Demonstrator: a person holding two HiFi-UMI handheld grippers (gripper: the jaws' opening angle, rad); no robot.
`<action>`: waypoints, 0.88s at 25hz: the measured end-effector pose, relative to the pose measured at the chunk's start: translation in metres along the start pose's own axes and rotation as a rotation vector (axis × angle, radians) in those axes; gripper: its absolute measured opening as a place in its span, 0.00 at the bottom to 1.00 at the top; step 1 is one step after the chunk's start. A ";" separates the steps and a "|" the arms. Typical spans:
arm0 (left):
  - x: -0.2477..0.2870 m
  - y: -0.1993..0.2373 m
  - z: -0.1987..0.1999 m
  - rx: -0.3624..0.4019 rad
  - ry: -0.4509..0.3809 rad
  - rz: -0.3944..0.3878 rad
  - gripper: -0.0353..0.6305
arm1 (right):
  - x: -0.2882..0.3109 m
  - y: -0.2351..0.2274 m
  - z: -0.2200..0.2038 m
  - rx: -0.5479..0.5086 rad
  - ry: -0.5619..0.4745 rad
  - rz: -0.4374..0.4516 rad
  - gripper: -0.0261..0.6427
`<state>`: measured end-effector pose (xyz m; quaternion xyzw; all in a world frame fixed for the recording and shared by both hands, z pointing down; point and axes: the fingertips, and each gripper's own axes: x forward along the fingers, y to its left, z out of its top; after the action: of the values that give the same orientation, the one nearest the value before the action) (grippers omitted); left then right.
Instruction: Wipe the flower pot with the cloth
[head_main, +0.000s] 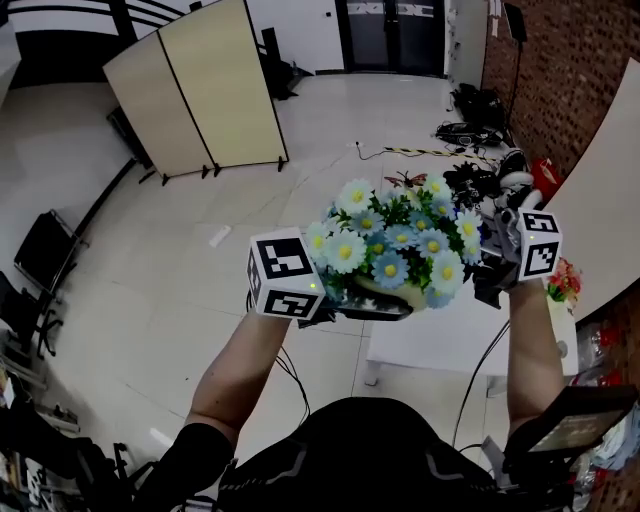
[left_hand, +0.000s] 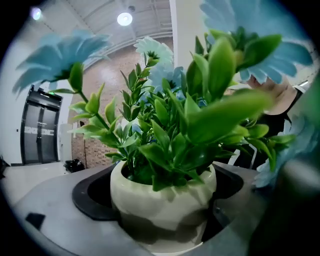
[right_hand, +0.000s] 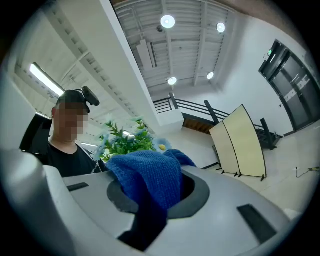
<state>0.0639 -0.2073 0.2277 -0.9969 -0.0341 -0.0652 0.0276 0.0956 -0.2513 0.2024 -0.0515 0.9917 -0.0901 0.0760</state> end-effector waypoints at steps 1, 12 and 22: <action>-0.002 0.003 -0.003 -0.005 -0.001 0.009 0.88 | 0.000 0.002 -0.002 -0.004 -0.004 -0.004 0.15; 0.010 0.020 -0.021 -0.061 -0.016 0.058 0.88 | -0.015 0.058 -0.036 -0.092 0.047 -0.156 0.15; 0.014 0.022 -0.021 -0.067 -0.030 0.033 0.88 | 0.014 0.091 -0.043 -0.103 0.068 -0.177 0.15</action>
<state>0.0768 -0.2299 0.2495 -0.9986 -0.0158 -0.0510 -0.0050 0.0665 -0.1569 0.2257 -0.1396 0.9886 -0.0468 0.0314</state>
